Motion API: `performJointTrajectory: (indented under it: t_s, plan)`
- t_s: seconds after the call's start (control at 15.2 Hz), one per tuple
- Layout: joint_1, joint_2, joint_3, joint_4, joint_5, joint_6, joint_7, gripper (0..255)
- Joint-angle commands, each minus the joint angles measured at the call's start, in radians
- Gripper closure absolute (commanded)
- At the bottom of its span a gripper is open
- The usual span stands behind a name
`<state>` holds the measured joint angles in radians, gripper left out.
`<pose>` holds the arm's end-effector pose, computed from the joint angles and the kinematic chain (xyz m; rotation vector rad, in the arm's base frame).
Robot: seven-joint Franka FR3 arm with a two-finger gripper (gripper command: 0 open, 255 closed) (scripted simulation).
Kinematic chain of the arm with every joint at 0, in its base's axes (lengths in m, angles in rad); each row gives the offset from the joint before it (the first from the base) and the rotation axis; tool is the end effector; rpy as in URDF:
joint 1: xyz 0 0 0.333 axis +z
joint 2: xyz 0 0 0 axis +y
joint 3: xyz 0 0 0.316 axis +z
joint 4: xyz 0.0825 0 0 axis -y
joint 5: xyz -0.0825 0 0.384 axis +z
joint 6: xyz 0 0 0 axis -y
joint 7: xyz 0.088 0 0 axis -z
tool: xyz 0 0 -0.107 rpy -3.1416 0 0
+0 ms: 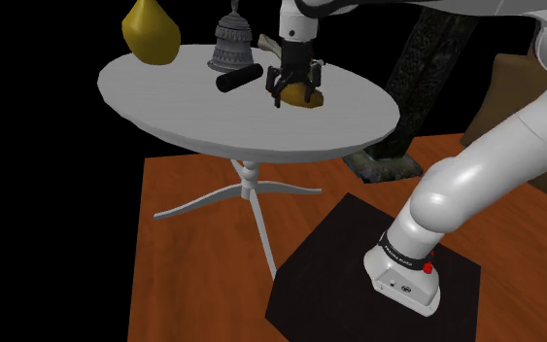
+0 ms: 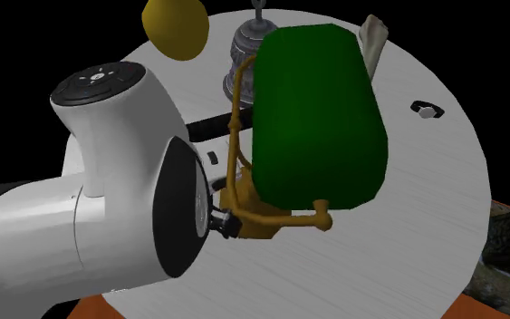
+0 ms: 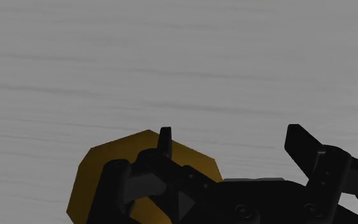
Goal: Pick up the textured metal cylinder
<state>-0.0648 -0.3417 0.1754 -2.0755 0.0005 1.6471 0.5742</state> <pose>0.4401 0.0579 0.5607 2.9687 -0.7207 -0.1027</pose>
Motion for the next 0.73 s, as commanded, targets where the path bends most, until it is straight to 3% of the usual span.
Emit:
performJointTrajectory:
  t_s: [0.0, 0.66]
  plan:
    - [-0.015, 0.073, 0.01, 0.077, 0.005, 0.006, 0.079, 0]
    - [-0.057, 0.423, 0.02, 0.492, -0.011, 0.011, 0.42, 0]
